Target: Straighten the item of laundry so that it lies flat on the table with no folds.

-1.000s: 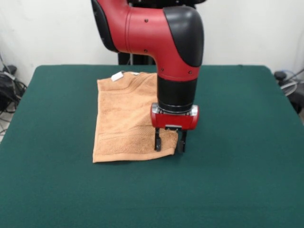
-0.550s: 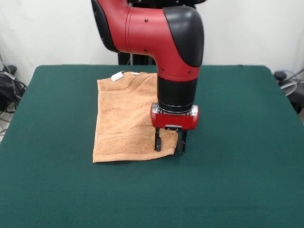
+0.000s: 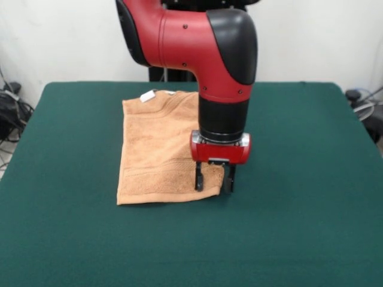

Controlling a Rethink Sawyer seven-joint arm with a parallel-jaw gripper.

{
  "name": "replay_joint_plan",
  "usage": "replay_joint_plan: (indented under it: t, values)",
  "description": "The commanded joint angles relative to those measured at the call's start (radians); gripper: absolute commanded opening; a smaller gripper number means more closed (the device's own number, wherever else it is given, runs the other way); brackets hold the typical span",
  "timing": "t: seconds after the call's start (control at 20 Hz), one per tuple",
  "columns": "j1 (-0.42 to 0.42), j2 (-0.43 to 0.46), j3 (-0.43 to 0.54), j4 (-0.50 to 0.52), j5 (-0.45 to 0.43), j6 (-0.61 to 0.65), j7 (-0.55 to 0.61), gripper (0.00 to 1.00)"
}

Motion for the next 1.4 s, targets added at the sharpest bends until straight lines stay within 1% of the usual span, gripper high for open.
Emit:
replay_joint_plan:
  t: [0.05,0.1,0.25,0.4,0.65,0.95,1.2,1.4]
  values:
    - [0.002,0.066,-0.002,0.005,-0.033,-0.033,0.143,1.00]
    - [0.012,0.067,-0.014,-0.002,-0.036,-0.032,0.138,0.00]
    - [0.042,0.068,-0.048,-0.003,-0.018,-0.009,0.151,0.00]
    - [0.042,0.063,-0.046,-0.004,-0.019,-0.040,0.159,0.00]
    - [0.037,0.058,-0.043,-0.001,-0.022,-0.032,0.151,0.00]
    - [0.030,0.055,-0.030,-0.004,-0.022,-0.008,0.138,0.00]
    - [0.022,0.046,0.005,0.012,-0.016,0.013,0.138,0.00]
    - [0.033,0.028,-0.001,0.016,-0.009,0.031,0.141,0.00]
